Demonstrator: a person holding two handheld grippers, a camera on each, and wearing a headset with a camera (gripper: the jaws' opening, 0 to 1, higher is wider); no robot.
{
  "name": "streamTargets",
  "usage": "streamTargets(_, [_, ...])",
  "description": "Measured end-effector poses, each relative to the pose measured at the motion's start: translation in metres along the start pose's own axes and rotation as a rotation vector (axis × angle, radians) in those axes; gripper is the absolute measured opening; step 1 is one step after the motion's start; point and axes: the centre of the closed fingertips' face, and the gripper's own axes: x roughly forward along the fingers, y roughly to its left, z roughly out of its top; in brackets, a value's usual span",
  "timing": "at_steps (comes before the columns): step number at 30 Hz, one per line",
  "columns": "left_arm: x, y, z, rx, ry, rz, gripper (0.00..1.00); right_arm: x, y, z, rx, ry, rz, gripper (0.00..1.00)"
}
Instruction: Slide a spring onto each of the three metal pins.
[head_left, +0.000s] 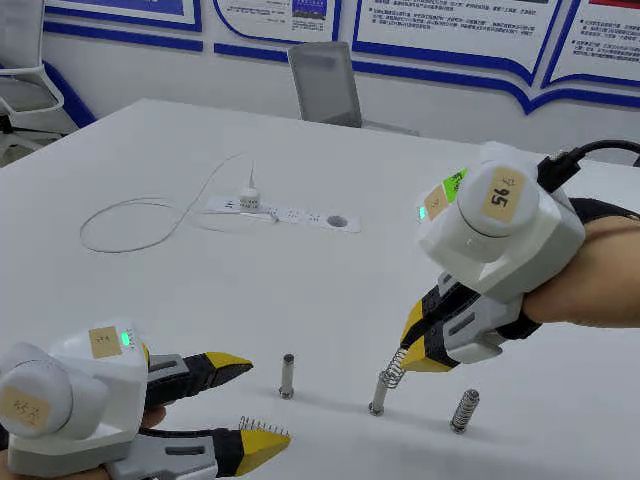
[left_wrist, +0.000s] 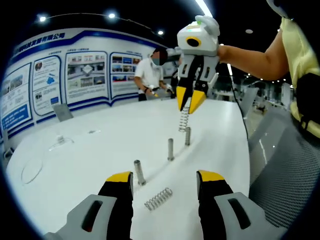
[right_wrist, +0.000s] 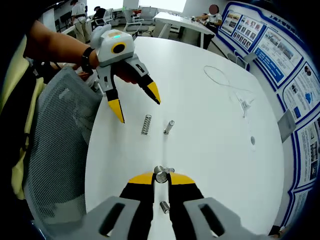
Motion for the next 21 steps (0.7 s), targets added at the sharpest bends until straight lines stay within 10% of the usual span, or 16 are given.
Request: streamTargets(21, [-0.004,0.007,-0.004,-0.031,0.002,0.033,0.65,0.020,-0.020,-0.007,-0.024,0.073,0.011,0.11])
